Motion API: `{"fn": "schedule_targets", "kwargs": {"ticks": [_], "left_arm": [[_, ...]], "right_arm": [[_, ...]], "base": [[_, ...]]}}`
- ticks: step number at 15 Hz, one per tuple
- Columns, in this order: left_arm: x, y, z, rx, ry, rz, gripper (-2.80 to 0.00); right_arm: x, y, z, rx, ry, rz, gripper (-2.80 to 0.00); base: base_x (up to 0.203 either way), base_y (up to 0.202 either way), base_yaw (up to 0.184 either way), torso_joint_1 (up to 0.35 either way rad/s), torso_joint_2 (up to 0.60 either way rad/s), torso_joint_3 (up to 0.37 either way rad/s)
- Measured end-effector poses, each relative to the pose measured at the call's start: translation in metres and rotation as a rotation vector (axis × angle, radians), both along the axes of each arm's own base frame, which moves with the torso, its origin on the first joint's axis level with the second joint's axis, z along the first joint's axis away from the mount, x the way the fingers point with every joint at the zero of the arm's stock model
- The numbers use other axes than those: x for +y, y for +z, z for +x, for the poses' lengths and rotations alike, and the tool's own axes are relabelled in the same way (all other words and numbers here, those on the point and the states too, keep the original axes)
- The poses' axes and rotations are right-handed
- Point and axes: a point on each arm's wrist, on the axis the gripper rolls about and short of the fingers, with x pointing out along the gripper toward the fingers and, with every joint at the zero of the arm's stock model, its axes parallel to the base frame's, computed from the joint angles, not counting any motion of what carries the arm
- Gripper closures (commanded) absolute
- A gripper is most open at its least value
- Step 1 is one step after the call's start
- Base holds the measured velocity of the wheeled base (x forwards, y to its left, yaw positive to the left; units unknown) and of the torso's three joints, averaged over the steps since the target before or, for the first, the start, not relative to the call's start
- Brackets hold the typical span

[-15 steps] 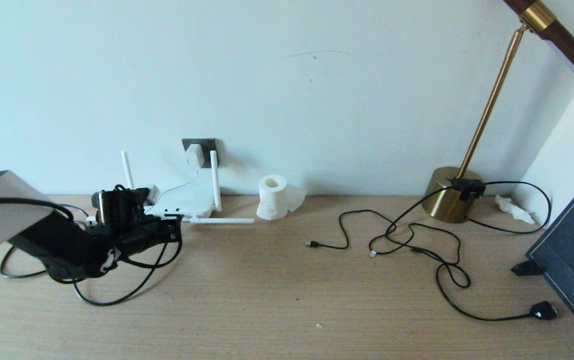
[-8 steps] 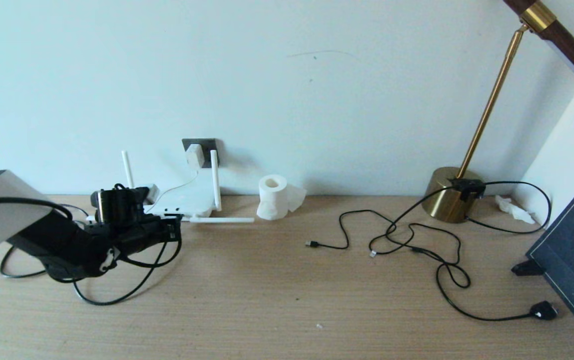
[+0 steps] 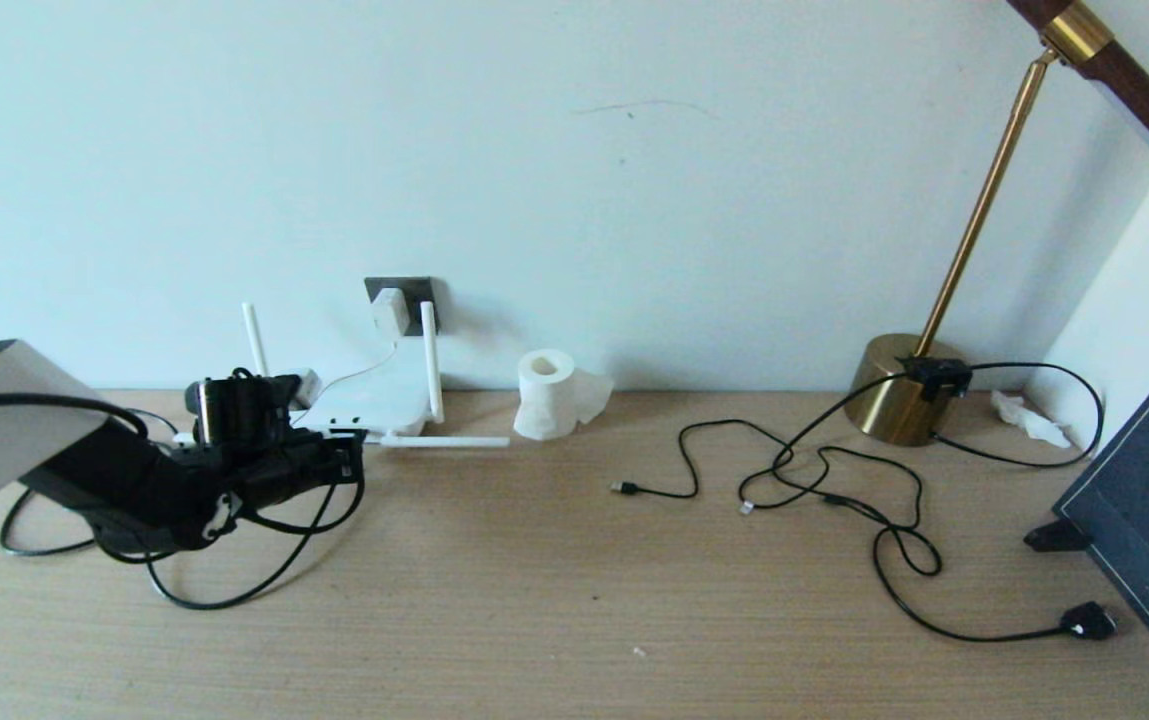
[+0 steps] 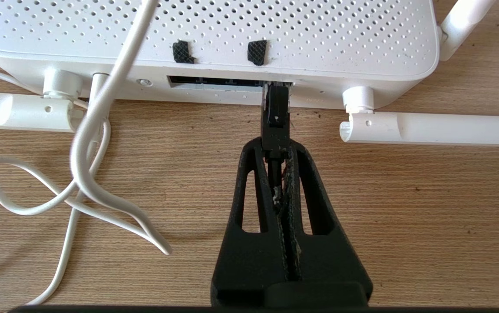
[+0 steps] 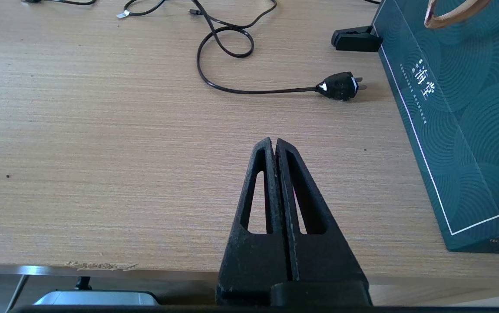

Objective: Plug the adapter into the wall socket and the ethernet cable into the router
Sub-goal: Plug cable into router interface

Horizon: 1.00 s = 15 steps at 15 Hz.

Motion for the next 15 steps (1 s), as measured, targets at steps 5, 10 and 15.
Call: {"fn": "schedule_targets", "kwargs": {"ticks": [5,10,15], "left_arm": [[0.0012,-0.0012,0.0009,0.002,-0.006,-0.005,0.0],[0.0028,-0.0018,0.001,0.003,-0.004,-0.006,0.0],[0.003,-0.0029,0.0022,0.004,-0.004,-0.006,0.0]], "right_arm": [[0.0,0.0,0.0,0.0,-0.001,0.0,0.0],[0.0,0.0,0.0,0.0,0.0,0.0,0.0],[0.0,0.0,0.0,0.0,0.0,0.0,0.0]], "base": [[0.0,0.0,0.0,0.0,0.0,0.0],[0.0,0.0,0.0,0.0,0.0,0.0],[0.0,0.0,0.0,0.0,0.0,0.0]]}}
